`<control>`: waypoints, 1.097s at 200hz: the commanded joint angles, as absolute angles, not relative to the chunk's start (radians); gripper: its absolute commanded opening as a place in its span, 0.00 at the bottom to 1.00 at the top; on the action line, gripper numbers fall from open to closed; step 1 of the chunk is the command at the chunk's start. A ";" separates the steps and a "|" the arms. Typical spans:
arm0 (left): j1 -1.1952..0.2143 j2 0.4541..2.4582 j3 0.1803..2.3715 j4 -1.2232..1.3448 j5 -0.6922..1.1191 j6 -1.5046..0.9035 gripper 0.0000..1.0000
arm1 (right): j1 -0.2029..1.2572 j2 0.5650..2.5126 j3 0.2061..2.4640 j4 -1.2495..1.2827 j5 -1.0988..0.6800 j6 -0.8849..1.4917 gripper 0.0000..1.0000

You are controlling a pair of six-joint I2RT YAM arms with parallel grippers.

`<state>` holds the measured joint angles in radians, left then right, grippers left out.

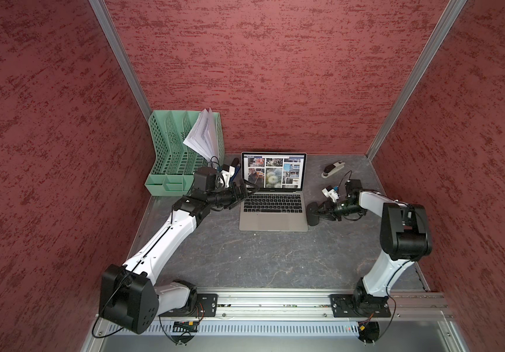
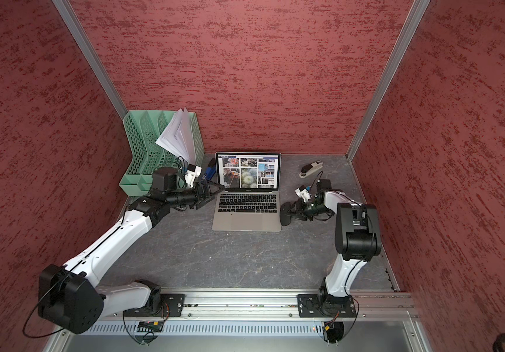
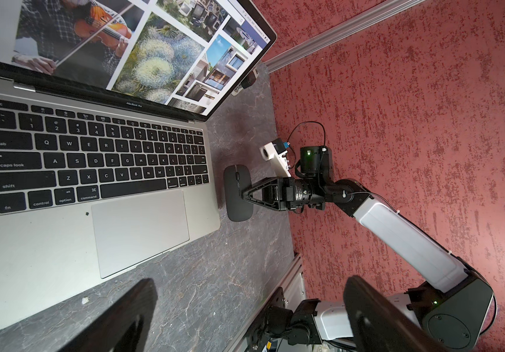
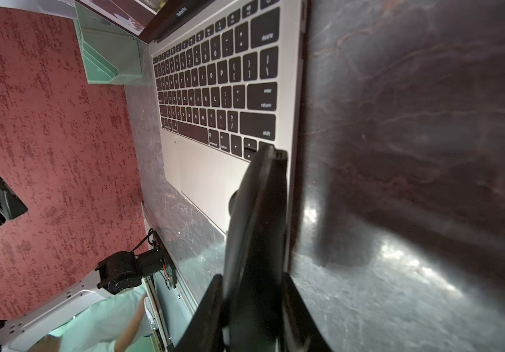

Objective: Remove the wireless mouse receiver from the laptop
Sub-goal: Place the mouse at the center of the board.

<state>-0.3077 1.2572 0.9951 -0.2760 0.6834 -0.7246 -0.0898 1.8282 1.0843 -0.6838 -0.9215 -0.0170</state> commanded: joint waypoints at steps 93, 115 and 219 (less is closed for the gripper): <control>-0.299 1.299 1.061 -0.290 0.676 -0.695 1.00 | -0.132 1.946 1.168 -0.758 -0.828 -0.130 0.00; -0.299 1.299 1.060 -0.294 0.677 -0.695 1.00 | -0.132 1.959 1.174 -0.762 -0.813 -0.129 0.00; -0.299 1.287 1.047 -0.300 0.681 -0.690 1.00 | -0.153 1.957 1.170 -0.772 -0.693 -0.112 0.96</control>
